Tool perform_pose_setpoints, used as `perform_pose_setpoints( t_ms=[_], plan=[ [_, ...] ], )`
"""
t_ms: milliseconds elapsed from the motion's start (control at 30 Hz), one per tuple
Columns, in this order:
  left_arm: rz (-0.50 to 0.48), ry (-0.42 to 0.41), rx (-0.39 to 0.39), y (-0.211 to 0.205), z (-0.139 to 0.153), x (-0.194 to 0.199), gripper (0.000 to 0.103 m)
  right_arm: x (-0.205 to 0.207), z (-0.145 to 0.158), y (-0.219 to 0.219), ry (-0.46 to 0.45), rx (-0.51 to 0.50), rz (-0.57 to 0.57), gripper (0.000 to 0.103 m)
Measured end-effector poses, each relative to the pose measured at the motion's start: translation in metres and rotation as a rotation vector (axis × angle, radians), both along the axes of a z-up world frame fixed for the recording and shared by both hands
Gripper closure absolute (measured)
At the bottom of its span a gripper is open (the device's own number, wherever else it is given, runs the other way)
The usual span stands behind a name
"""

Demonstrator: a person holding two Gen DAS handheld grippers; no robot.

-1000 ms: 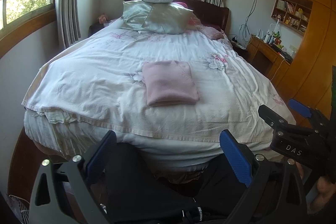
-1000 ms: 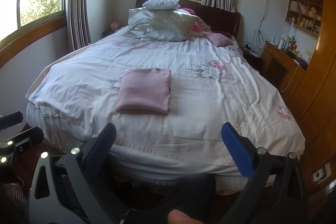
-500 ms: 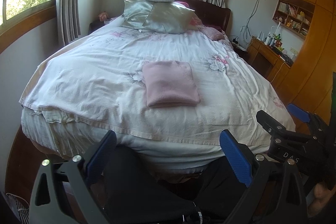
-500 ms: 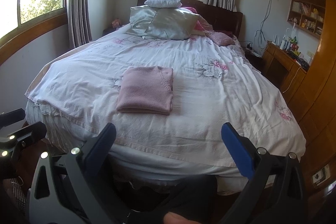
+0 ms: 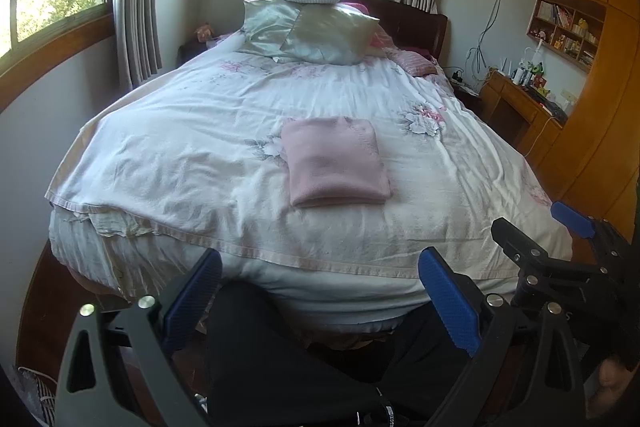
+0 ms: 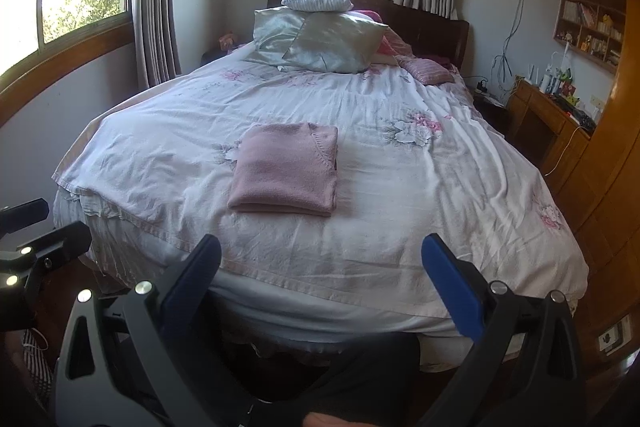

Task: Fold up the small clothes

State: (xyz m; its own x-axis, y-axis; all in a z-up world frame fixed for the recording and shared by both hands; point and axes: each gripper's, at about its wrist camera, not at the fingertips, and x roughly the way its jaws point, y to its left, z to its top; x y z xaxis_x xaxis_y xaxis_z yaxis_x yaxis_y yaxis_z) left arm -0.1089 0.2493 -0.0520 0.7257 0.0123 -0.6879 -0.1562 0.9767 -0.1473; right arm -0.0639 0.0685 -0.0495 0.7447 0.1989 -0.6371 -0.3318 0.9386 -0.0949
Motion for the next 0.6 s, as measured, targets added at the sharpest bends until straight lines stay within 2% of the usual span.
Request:
perform_pose_setpoints(
  t_ms=[333,600],
  plan=[
    [0.005,0.01,0.012,0.001,-0.004,0.005,0.004,0.0,-0.005,0.003,0.0,0.027,0.046,0.003],
    [0.014,0.021,0.015,0.006,-0.008,0.012,0.004,0.005,-0.007,0.005,0.0,0.025,0.038,0.003]
  ],
)
